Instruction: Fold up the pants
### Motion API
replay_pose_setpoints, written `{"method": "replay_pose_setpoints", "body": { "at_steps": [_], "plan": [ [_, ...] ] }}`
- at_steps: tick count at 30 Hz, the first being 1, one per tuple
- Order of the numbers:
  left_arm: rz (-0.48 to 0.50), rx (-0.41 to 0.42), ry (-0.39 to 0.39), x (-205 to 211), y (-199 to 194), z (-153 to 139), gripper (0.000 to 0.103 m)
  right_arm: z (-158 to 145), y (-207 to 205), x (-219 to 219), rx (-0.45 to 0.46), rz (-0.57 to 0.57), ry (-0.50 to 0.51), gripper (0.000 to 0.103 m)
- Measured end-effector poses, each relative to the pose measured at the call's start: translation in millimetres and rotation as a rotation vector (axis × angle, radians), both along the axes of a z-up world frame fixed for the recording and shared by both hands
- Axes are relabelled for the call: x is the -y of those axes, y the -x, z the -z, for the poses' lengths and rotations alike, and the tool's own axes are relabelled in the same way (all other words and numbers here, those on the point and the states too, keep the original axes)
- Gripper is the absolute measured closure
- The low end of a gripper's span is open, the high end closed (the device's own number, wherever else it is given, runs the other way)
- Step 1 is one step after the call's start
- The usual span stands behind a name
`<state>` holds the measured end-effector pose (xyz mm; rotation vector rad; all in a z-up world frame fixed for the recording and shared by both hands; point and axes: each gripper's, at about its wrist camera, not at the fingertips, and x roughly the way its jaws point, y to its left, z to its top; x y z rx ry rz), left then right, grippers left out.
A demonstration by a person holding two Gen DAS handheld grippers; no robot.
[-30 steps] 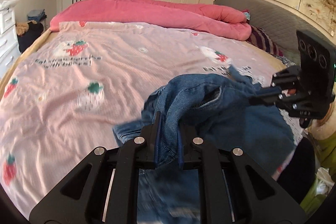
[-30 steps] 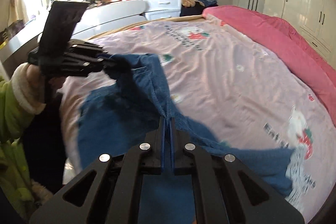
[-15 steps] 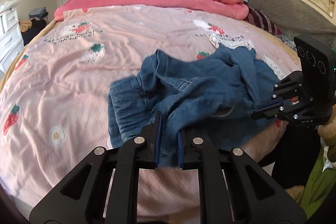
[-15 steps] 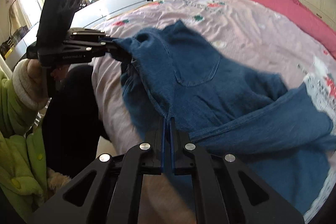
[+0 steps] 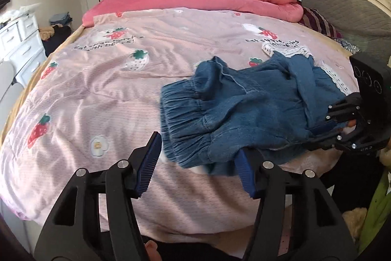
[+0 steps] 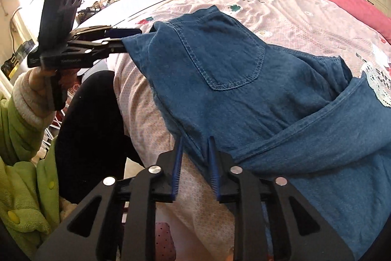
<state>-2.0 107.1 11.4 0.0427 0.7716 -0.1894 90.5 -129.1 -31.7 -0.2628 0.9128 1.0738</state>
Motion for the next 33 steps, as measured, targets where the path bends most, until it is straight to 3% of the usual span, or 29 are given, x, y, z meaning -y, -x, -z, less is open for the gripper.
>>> {"method": "replay_pose_setpoints", "body": {
  "at_steps": [2,7,12,17,20,23,27,30,33],
  "plan": [
    [-0.007,-0.017,0.033,-4.9,-0.6,0.4,0.053,-0.2,-0.8,-0.6,-0.010,-0.001,-0.009,0.074],
    [-0.017,-0.007,0.021,-8.3,1.4,-7.7,0.052,-8.7,1.7,-1.6,-0.002,-0.024,-0.026,0.067],
    [-0.005,-0.027,-0.018,-7.0,5.2,-10.2,0.050,-6.0,3.0,-4.4,-0.008,-0.029,-0.012,0.060],
    [-0.006,-0.081,-0.048,-5.7,4.1,1.4,0.048,-4.2,1.3,-5.8,-0.024,-0.013,0.004,0.059],
    [0.044,-0.106,-0.061,-0.4,8.1,3.9,0.043,-14.1,0.2,1.3,-0.014,0.008,-0.021,0.055],
    [0.032,-0.104,-0.080,-1.1,14.1,2.1,0.043,-31.2,-2.9,10.8,0.012,0.037,-0.086,0.055],
    [0.002,-0.026,-0.034,-0.5,19.4,-23.8,0.043,-38.5,-9.5,9.9,0.054,0.088,-0.083,0.058],
    [0.059,0.026,0.061,14.3,7.1,-44.8,0.043,-27.1,-16.3,0.6,0.038,0.120,-0.039,0.077],
    [0.109,0.003,0.110,38.9,-18.2,-39.5,0.043,-11.7,-20.2,-2.5,0.011,0.158,0.014,0.078]
  ]
}}
